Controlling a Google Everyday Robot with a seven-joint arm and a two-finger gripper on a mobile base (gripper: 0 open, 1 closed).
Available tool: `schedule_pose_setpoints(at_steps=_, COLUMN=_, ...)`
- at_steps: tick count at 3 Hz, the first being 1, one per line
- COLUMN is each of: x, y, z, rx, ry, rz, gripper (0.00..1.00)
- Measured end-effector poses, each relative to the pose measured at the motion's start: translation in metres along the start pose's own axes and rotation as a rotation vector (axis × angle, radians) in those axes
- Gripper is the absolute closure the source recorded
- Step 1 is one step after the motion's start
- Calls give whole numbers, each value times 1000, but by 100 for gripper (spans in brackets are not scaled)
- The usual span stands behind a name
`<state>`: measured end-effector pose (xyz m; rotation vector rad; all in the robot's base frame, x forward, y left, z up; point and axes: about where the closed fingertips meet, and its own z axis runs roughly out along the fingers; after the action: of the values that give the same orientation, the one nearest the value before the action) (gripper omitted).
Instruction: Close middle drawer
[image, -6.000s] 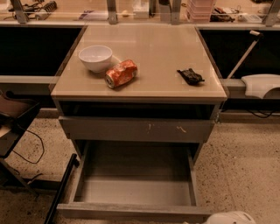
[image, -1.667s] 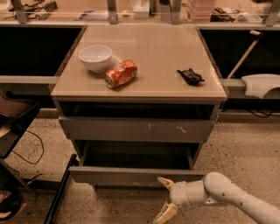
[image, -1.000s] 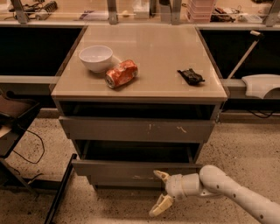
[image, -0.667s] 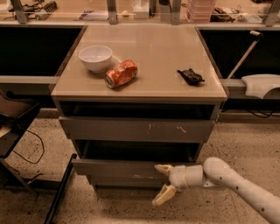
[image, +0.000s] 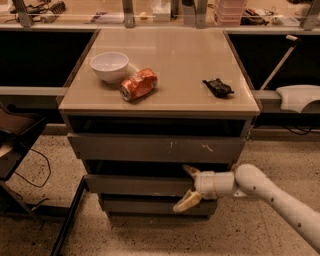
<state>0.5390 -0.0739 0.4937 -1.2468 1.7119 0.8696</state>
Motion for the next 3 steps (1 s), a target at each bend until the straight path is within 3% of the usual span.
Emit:
schedule_pose_setpoints(at_steps=1, x=-14, y=-34, z=-6, rx=52, ry=-42, rz=-10, gripper=0)
schedule_pose_setpoints(at_steps=2, x=-14, y=-34, z=-6, rx=52, ry=-42, rz=-10, gripper=0)
schedule_pose_setpoints(at_steps=3, x=0, y=-17, z=-14, rx=88, ry=-18, rz=29, gripper=0)
